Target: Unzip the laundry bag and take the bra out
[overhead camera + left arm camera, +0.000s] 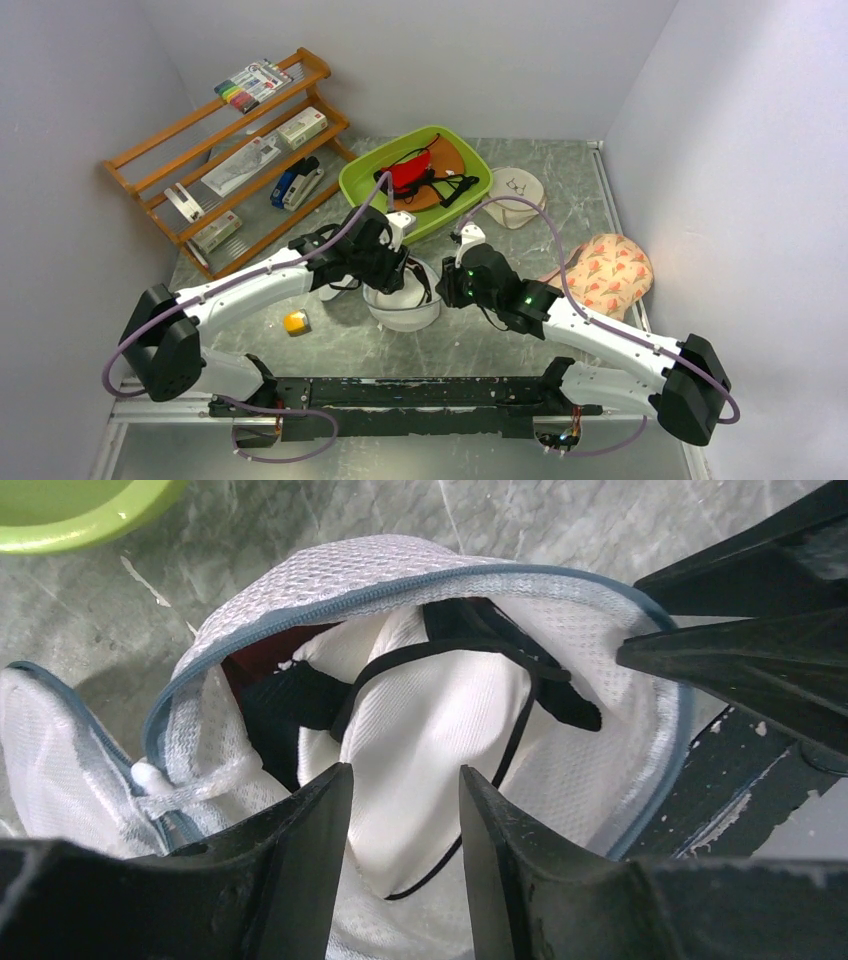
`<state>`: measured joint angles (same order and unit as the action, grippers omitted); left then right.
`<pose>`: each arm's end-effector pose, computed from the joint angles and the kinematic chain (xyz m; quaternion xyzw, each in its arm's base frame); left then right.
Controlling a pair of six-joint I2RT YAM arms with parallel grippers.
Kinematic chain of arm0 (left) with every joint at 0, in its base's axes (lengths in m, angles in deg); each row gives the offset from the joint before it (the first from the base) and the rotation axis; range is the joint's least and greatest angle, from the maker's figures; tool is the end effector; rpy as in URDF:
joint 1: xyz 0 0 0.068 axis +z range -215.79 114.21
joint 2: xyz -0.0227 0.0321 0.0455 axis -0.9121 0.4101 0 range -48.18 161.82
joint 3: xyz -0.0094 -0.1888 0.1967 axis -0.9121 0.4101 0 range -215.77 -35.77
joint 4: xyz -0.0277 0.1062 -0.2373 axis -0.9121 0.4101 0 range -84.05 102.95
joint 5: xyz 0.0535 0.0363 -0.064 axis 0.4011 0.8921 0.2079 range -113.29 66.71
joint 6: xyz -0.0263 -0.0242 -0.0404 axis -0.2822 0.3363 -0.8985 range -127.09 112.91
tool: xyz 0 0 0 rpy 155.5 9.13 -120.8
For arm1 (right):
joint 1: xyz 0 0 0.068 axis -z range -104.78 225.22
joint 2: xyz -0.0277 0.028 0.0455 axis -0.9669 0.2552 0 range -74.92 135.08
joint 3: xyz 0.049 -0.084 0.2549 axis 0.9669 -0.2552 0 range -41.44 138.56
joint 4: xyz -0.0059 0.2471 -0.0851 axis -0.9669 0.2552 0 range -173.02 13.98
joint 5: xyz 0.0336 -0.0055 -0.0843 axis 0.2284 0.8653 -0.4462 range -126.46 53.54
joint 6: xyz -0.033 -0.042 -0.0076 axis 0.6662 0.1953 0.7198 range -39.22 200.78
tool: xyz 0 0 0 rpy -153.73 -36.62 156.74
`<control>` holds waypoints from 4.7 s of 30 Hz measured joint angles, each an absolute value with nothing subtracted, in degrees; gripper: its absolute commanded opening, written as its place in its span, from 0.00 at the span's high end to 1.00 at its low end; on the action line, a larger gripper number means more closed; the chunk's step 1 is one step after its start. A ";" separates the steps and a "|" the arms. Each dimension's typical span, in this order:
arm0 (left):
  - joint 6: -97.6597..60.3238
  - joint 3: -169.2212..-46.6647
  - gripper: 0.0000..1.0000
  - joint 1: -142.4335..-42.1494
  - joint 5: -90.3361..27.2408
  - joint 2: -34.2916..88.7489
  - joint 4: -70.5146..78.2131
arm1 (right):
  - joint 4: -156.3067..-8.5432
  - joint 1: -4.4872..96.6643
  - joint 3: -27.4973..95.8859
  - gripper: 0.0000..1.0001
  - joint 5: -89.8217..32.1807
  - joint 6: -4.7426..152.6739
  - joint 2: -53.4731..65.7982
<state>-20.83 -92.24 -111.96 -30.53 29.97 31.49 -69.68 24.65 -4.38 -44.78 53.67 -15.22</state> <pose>0.1974 -0.2122 0.2569 0.2816 0.8859 -0.2327 0.2860 0.1465 0.1700 0.2383 -0.1484 0.8767 0.2337 0.3934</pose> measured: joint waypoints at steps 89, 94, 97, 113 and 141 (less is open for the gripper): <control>-23.80 -119.02 0.93 -112.77 -20.04 12.51 31.27 | -69.02 24.65 -4.60 0.78 -46.35 54.17 -18.41; -20.91 -130.16 0.93 -112.77 -18.97 19.02 33.50 | -68.93 24.65 -4.60 0.78 -46.55 54.19 -18.54; -19.51 -135.06 0.93 -112.77 -18.23 21.19 34.09 | -69.00 24.65 -4.62 0.78 -46.53 54.19 -18.54; -10.62 -155.87 0.93 -112.75 -12.85 34.12 30.27 | -69.74 24.65 -5.15 0.79 -46.35 54.17 -17.73; -24.52 -125.86 0.93 -90.72 -33.50 56.64 14.14 | -69.87 24.65 -5.15 0.79 -46.35 53.75 -18.04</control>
